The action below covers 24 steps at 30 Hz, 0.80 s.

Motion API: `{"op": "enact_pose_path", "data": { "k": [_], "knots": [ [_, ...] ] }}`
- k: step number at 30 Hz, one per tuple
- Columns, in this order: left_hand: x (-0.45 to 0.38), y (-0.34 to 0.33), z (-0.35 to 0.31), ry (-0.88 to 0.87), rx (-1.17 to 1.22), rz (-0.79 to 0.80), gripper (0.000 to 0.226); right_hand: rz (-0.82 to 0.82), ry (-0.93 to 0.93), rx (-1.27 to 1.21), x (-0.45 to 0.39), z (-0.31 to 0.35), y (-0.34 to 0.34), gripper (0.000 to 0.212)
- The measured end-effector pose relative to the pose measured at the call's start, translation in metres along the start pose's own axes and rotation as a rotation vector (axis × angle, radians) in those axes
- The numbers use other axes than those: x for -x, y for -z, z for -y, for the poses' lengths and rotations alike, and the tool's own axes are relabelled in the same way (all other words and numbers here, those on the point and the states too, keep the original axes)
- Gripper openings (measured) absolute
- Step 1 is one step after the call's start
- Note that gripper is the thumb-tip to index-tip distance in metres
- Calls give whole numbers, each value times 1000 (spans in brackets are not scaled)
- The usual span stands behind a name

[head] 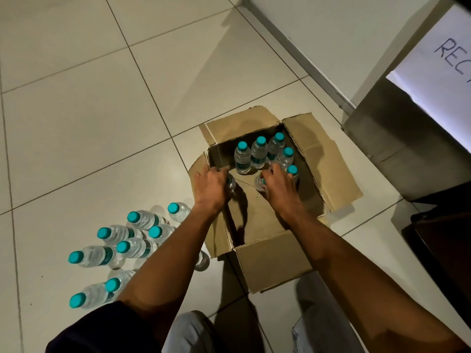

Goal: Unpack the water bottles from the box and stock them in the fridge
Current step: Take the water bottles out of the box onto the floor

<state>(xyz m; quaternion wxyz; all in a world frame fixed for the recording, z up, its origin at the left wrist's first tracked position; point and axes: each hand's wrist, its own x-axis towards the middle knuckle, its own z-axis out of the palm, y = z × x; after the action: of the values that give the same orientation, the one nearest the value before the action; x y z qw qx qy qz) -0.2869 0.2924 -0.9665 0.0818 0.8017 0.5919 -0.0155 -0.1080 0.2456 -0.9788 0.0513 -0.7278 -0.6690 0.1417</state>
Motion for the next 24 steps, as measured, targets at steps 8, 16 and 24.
{"op": "enact_pose_path", "data": {
  "k": [8,16,24],
  "knots": [
    [30,22,3,-51,241,-158,30,-113,28,-12,23,15,13,41],
    [54,81,20,-98,320,-394,28,-247,119,-84,31,56,64,39],
    [70,130,79,-9,365,-518,22,-325,185,-151,15,126,99,36]
  ]
}}
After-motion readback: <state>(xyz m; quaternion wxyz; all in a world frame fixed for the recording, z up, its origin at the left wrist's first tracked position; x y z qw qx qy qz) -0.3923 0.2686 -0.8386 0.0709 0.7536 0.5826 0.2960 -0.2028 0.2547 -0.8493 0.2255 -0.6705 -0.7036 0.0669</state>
